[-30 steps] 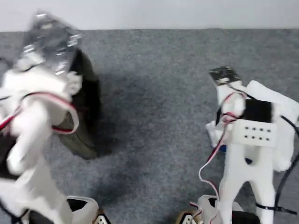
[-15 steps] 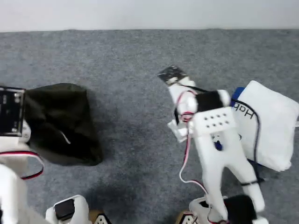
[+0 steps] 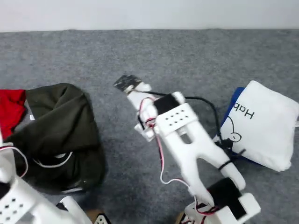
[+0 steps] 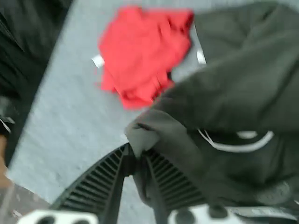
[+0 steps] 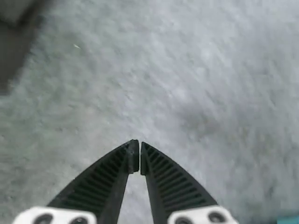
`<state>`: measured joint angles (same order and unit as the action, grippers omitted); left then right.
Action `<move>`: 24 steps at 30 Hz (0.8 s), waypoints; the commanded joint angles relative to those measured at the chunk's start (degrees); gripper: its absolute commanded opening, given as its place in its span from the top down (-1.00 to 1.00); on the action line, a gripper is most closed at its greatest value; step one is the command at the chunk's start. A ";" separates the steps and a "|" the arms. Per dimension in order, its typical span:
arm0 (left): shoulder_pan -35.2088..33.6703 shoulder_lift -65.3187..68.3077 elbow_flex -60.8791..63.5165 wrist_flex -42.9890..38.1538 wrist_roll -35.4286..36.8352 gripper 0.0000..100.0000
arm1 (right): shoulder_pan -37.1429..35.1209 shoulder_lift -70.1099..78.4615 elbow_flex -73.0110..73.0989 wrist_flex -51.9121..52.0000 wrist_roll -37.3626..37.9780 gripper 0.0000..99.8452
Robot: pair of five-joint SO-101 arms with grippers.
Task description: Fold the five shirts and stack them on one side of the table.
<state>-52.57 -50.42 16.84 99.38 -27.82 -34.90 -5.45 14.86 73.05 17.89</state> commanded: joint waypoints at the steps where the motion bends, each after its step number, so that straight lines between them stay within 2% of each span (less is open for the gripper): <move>1: -0.53 -0.44 5.23 -1.93 -0.88 0.99 | -4.70 0.57 -0.79 -2.95 -0.18 0.81; 4: -0.70 -0.53 9.89 -4.48 -0.88 0.99 | -8.66 1.45 -0.79 -6.11 -0.09 0.63; 6: -0.70 -0.53 12.35 -5.54 -0.79 0.99 | -11.21 2.15 -1.49 -8.31 -0.09 0.58; 14: -0.70 -0.62 15.60 -7.38 -0.70 0.99 | -17.45 15.69 -17.85 -7.96 0.00 0.58; 24: -0.70 -0.70 15.52 -7.12 -0.62 0.99 | -23.25 35.74 -41.67 1.36 0.00 0.58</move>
<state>-53.10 -50.42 32.84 93.32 -27.82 -56.70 28.22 -19.52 72.26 17.89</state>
